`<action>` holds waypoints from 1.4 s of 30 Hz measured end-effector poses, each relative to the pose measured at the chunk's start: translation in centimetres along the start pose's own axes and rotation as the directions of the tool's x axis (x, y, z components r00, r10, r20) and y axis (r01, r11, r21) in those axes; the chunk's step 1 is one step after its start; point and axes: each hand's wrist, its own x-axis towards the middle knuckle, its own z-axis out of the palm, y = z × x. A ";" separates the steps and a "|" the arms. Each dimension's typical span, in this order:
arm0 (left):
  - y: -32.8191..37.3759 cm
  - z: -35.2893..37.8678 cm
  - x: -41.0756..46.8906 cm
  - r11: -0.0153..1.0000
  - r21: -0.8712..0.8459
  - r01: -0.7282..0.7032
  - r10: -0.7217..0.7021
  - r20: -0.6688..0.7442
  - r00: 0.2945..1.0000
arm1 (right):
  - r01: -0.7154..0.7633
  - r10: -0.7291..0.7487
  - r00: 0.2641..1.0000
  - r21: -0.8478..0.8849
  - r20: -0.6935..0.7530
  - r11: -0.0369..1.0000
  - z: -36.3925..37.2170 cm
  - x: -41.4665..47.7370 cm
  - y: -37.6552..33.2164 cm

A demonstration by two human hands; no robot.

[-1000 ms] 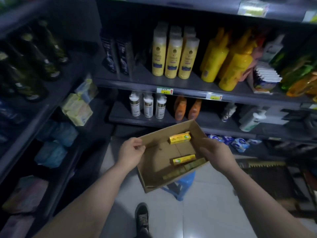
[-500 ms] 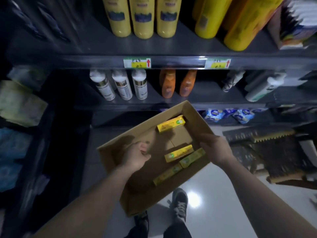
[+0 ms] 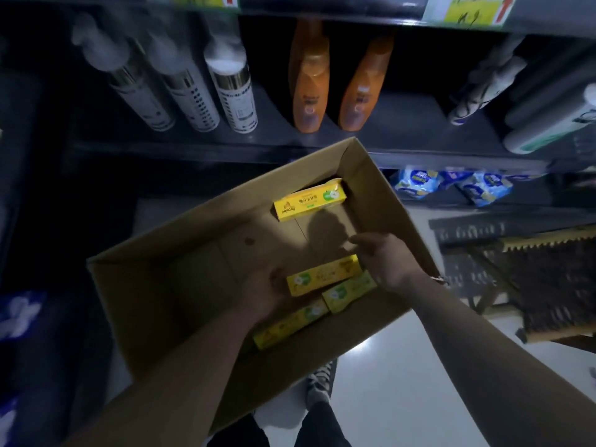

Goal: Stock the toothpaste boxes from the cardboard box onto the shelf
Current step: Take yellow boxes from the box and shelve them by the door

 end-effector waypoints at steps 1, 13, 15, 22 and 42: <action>0.1 0.5 0.5 1.000 -0.021 -0.012 0.013 0.017 1.000 | -0.004 0.004 1.000 0.014 0.010 1.000 0.1 0.4 0.2; -0.2 1.9 2.7 0.992 0.012 -0.127 0.124 0.143 0.982 | -0.067 0.066 0.997 0.037 0.036 0.997 1.6 2.6 1.5; 0.2 2.6 3.1 0.990 0.008 -0.139 0.136 0.152 0.979 | -0.077 0.076 0.996 0.030 0.035 0.997 1.5 2.8 1.5; 0.5 3.8 4.5 0.995 -0.014 -0.102 0.103 0.121 0.987 | -0.089 0.089 0.996 0.007 0.016 0.996 1.4 2.9 1.8; 1.3 -2.1 5.8 0.974 0.091 -0.206 0.224 -0.350 0.910 | -0.211 0.209 0.976 0.043 0.059 0.976 2.4 4.6 -0.3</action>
